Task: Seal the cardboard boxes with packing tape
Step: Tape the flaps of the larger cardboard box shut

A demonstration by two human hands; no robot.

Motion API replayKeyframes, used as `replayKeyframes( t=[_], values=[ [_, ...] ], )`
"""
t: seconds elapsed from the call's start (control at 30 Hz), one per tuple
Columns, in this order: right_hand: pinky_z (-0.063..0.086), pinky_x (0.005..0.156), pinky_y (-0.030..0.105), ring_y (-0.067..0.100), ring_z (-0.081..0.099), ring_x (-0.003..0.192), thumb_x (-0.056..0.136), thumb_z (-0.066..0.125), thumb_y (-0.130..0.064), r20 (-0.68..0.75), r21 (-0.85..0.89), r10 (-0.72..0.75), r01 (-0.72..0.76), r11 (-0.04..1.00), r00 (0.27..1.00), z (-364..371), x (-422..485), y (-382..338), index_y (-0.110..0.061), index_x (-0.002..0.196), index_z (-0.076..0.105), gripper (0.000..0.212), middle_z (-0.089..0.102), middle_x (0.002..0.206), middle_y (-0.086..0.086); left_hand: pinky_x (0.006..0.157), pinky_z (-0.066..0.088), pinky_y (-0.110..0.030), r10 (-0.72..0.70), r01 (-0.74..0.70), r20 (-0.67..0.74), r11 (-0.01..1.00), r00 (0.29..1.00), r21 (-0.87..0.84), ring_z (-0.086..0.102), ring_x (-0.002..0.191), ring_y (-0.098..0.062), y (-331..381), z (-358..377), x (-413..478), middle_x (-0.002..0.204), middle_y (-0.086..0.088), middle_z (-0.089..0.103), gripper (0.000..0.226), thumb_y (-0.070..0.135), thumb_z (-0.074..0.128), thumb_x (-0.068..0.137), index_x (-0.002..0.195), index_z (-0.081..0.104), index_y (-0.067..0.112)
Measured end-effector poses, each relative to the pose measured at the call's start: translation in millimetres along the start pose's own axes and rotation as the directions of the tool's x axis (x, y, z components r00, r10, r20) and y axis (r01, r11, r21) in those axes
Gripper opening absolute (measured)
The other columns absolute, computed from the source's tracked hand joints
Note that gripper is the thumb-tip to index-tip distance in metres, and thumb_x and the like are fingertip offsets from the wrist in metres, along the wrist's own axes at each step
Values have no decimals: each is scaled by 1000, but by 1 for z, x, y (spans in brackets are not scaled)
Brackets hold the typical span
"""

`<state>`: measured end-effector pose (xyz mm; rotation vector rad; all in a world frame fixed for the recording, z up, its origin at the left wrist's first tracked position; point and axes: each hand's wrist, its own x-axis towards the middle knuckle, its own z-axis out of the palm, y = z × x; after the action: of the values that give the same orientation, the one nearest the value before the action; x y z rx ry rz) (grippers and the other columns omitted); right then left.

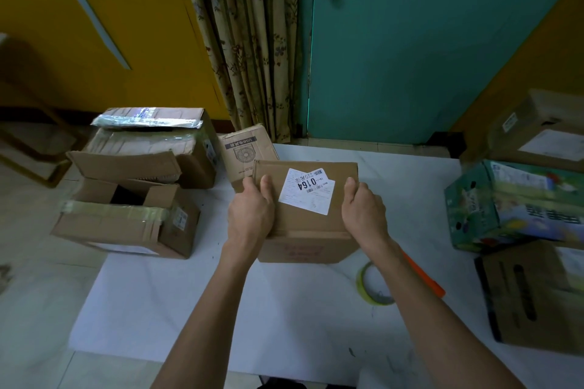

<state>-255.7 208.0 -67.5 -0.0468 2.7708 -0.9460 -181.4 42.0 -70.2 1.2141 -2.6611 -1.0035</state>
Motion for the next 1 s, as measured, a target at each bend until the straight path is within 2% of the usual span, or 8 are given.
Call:
replayKeyframes(
  t=[0.17, 0.27, 0.37, 0.57, 0.7, 0.8, 0.9, 1.0],
  values=[
    [36, 66, 29, 26, 55, 87, 102, 35, -53, 47, 63, 36, -39, 997, 998, 0, -2, 0, -5, 114, 52, 52, 61, 101, 11, 94, 51, -48, -32, 32, 25, 999, 999, -20, 60, 110, -38, -1, -1, 2, 122, -19, 64, 54, 54, 25, 106, 136, 47, 15],
    [40, 69, 28, 22, 53, 93, 77, 62, -74, 131, 78, 60, -71, 994, 990, -2, -6, -3, -11, 122, 42, 80, 54, 104, 1, 95, 52, -49, -88, 88, 93, 996, 992, 2, 60, 116, -36, 3, 0, -1, 129, -11, 62, 86, 82, 51, 83, 136, 43, 15],
    [38, 73, 28, 28, 57, 110, 71, 67, -76, 109, 64, 68, -76, 995, 992, -2, -7, -6, -9, 125, 42, 89, 58, 117, 6, 93, 54, -50, -120, 117, 74, 992, 990, 44, 60, 118, -35, 9, 4, -1, 132, -9, 61, 108, 93, 59, 63, 136, 41, 15],
    [31, 65, 29, 21, 46, 82, 93, 52, -61, 13, 69, 33, -33, 997, 999, -1, -5, -6, -3, 111, 55, 60, 57, 95, 4, 88, 53, -48, -39, 44, -60, 996, 997, 82, 62, 108, -38, 8, 7, -2, 120, -16, 66, 74, 74, 40, 94, 127, 48, 9],
    [29, 72, 30, 33, 55, 90, 107, 28, -39, -56, 14, -34, 35, 999, 998, 1, -1, 2, 1, 101, 59, 51, 62, 92, 16, 86, 46, -43, -36, 37, -62, 999, 997, 22, 60, 110, -39, 6, 3, 2, 120, -19, 64, 56, 52, 29, 107, 132, 51, 8],
    [34, 67, 28, 26, 51, 74, 109, 24, -31, -19, 112, -45, 47, 993, 999, -4, -2, 8, -11, 79, 50, 44, 52, 72, 3, 94, 47, -46, -15, 12, -29, 996, 999, -83, 60, 110, -37, -2, -2, 4, 118, -17, 65, 47, 44, 27, 109, 127, 57, 12],
    [38, 48, 8, 7, 55, 69, 106, 39, -36, 126, 300, -45, 5, 954, 991, -8, -10, 17, -19, 87, 54, 30, 56, 76, -7, 87, 55, -40, 11, 63, 183, 918, 983, -391, 66, 105, -21, -20, -4, 1, 117, -2, 69, 48, 60, 52, 96, 122, 61, 20],
    [40, 52, 6, -2, 56, 72, 102, 50, -34, 160, 414, -65, -7, 910, 985, -1, -18, 25, -19, 94, 58, 19, 62, 84, -10, 89, 60, -37, 46, 98, 283, 875, 958, -473, 69, 103, -12, -35, -1, -5, 119, 8, 70, 85, 78, 70, 65, 132, 57, 27]
  ],
)
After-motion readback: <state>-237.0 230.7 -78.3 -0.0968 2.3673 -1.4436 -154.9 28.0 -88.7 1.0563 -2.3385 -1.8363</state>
